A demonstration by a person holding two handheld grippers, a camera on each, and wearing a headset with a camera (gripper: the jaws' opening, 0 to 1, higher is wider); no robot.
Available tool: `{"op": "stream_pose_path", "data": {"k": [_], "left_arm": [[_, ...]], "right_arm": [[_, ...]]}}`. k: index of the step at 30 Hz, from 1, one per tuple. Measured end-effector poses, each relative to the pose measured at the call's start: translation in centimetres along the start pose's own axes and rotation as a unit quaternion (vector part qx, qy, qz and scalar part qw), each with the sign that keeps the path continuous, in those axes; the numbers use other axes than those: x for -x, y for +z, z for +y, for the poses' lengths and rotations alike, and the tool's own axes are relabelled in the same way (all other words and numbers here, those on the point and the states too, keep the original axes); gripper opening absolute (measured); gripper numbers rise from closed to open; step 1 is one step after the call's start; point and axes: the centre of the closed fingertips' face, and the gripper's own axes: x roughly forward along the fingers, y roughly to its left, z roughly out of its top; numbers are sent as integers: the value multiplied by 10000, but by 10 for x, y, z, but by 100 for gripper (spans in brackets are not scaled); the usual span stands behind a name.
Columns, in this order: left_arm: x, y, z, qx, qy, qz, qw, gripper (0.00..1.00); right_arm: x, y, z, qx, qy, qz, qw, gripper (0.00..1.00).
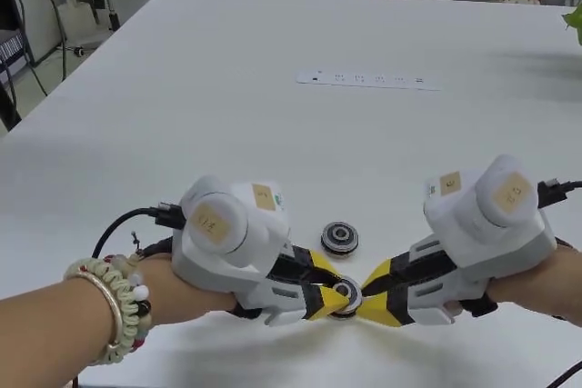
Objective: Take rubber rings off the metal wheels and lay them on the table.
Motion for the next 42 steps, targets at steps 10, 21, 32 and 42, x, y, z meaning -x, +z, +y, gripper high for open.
{"op": "stream_pose_path", "data": {"k": [10, 21, 32, 42], "left_arm": [[0, 0, 0, 0, 0, -7, 10000, 14], [0, 0, 0, 5, -4, -16, 10000, 14], [0, 1, 0, 7, -1, -26, 10000, 14], [0, 0, 0, 8, -5, -34, 10000, 13]], "right_arm": [[1, -2, -1, -98, 0, 33, 9999, 7], [-8, 6, -1, 123, -138, -99, 9998, 26], [-5, 3, -2, 221, -104, -9, 9997, 20], [-1, -2, -1, -154, 80, -21, 9998, 15]]}}
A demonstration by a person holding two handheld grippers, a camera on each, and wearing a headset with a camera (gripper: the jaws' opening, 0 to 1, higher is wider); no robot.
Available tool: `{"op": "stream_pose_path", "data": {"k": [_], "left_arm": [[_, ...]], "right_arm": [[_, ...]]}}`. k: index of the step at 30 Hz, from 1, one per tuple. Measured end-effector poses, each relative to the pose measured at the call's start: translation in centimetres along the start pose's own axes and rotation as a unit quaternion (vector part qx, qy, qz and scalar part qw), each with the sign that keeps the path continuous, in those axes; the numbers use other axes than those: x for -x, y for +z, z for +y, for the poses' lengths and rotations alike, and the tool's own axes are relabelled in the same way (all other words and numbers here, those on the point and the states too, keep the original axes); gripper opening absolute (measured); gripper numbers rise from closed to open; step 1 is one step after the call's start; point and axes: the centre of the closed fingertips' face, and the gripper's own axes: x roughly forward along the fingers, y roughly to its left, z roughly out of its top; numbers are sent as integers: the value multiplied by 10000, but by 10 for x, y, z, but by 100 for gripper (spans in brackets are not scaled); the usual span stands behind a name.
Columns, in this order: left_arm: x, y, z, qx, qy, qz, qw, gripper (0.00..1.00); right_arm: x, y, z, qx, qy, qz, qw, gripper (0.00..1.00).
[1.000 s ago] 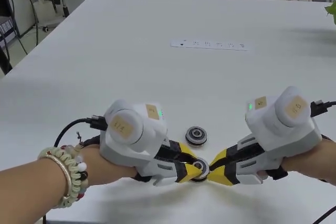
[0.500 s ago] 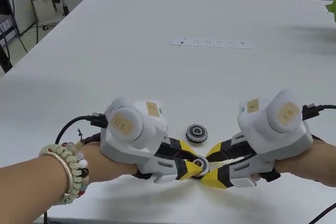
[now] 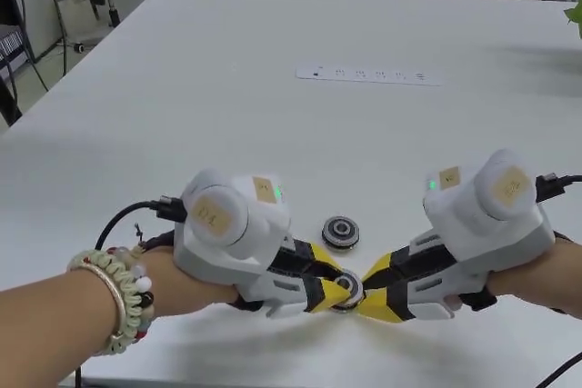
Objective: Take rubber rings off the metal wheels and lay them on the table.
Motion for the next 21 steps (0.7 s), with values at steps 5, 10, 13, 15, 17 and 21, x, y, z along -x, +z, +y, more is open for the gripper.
{"op": "stream_pose_path", "data": {"k": [5, 10, 13, 15, 17, 21], "left_arm": [[0, 0, 0, 3, -5, -8, 10000, 13], [0, 0, 0, 2, -2, -7, 10000, 14], [0, -1, -1, 3, -1, -11, 10000, 14], [0, -1, -1, 4, -1, -13, 10000, 13], [0, -1, -1, 4, -1, -15, 10000, 13], [0, -1, -1, 5, 1, -16, 10000, 13]], "right_arm": [[-4, 0, 0, 45, -78, 11, 10000, 24], [-7, 3, -1, 161, -133, -38, 9998, 25], [-8, 5, -1, 285, -155, -53, 9995, 24], [-7, 5, -1, 323, -171, -69, 9993, 23], [-6, 6, -2, 316, -166, -91, 9993, 23], [-4, 5, -1, 338, -143, -82, 9993, 20]]}}
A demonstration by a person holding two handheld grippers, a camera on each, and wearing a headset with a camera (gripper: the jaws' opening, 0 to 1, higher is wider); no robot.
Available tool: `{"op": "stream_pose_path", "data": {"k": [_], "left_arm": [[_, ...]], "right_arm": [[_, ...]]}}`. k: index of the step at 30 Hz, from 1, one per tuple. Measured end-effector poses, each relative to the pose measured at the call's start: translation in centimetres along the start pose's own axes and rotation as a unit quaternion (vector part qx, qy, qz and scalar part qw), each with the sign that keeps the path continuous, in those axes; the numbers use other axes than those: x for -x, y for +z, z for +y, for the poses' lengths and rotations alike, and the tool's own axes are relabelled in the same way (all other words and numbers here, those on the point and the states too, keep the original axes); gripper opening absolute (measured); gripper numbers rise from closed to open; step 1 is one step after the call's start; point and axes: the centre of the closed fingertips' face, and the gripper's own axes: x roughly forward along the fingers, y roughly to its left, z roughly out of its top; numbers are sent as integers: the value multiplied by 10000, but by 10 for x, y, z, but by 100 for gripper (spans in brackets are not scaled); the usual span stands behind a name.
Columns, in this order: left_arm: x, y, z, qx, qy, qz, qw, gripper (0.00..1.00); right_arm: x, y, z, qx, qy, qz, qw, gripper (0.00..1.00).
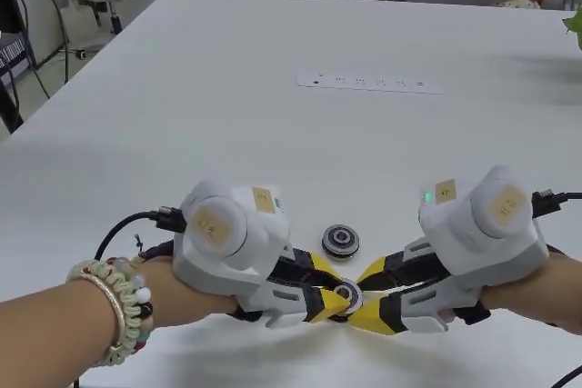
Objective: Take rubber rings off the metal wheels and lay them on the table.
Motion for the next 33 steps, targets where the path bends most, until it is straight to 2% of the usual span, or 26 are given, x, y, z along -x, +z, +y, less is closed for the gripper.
{"op": "stream_pose_path", "data": {"k": [9, 11, 12, 18, 33], "left_arm": [[0, 0, 0, -1, -4, -4, 10000, 13], [0, 0, 0, 2, -6, -8, 10000, 13], [0, 0, 0, 2, -6, -8, 10000, 13], [0, 0, 1, 4, -7, -9, 10000, 13], [-1, 0, 1, 2, -7, -7, 10000, 14]], "right_arm": [[4, -3, 0, -200, 84, 19, 9998, 15], [5, -3, 1, -403, 154, -5, 9991, 16], [5, -1, 4, -619, 246, -63, 9978, 17], [3, -2, 3, -377, 163, -11, 9992, 18], [6, -3, 1, -341, 142, -32, 9993, 13]]}}
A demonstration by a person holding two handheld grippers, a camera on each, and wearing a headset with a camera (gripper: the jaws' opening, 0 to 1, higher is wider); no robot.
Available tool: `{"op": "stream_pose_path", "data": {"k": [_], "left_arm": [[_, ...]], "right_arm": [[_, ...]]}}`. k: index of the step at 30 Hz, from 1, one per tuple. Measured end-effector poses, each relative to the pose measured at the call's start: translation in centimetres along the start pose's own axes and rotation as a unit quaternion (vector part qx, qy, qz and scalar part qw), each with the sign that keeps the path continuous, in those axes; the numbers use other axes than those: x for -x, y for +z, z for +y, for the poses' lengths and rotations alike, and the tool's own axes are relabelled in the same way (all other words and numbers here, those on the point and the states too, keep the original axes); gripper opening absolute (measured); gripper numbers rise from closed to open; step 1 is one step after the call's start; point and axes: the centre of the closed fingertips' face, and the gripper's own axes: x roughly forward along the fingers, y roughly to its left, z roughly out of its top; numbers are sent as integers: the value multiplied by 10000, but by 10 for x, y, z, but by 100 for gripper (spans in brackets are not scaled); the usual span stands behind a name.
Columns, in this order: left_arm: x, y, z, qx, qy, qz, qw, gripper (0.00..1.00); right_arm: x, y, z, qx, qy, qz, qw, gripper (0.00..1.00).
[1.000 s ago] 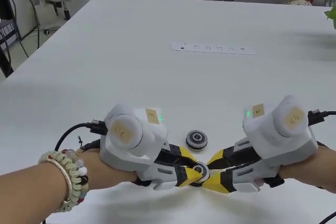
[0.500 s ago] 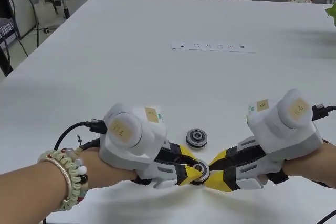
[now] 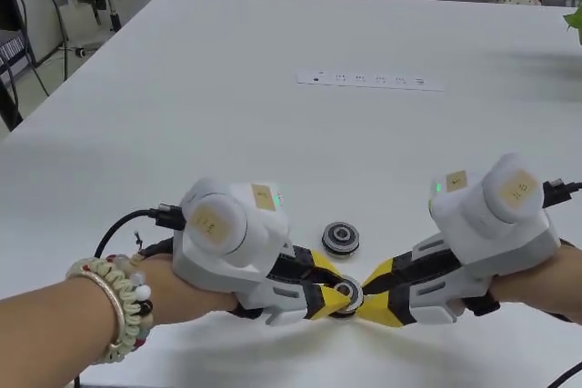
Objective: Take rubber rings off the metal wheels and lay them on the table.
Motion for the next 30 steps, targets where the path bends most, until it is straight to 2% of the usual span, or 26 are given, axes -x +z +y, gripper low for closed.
{"op": "stream_pose_path", "data": {"k": [3, 6, 13, 16, 20, 24, 27, 30], "left_arm": [[0, 0, 0, 7, -1, -2, 10000, 14], [0, 0, 1, 19, 6, -1, 10000, 14], [1, 0, 1, 21, 11, 0, 10000, 14], [1, 0, 1, 20, 10, -2, 10000, 14], [1, 0, 1, 22, 5, -9, 10000, 14], [1, 0, 1, 21, 4, -9, 10000, 14], [1, 0, 1, 18, 3, -10, 10000, 14], [1, 0, 1, 14, 2, -9, 10000, 14]], "right_arm": [[1, -1, 0, 29, -1, 17, 10000, 9], [2, -2, -1, 55, -22, 25, 10000, 0], [1, -2, -2, 92, -70, 85, 9999, 0], [2, 1, -3, 92, -94, 4, 9999, 12], [-2, 1, -1, 151, -76, 1, 9999, 15], [-9, 4, 4, 253, -56, -23, 9997, 26], [-11, 6, 2, 445, -149, -14, 9989, 26], [-9, 6, -2, 455, -183, -34, 9988, 23]]}}
